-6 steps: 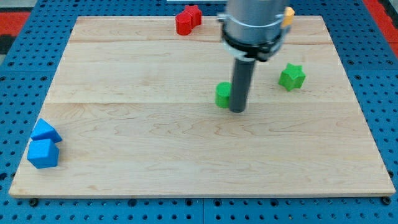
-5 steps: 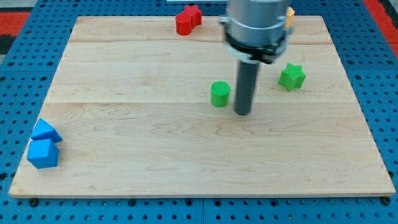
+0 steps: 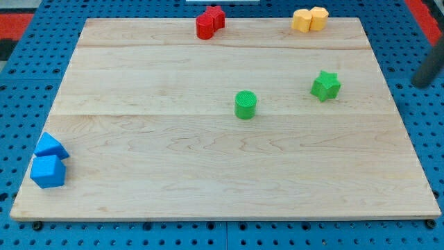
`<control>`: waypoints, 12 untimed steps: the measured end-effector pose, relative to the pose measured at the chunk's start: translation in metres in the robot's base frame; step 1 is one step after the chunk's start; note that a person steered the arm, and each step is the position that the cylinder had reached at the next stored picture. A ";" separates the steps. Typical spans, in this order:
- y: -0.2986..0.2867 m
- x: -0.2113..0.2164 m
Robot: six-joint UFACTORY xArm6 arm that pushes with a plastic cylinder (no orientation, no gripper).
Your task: Move the yellow hexagon along with the yellow heart closer to the red star and red circle
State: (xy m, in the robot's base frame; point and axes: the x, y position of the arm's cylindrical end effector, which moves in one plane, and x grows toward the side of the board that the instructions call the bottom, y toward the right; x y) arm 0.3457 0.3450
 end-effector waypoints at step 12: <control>-0.237 -0.153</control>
State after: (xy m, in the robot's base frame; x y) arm 0.1927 0.1084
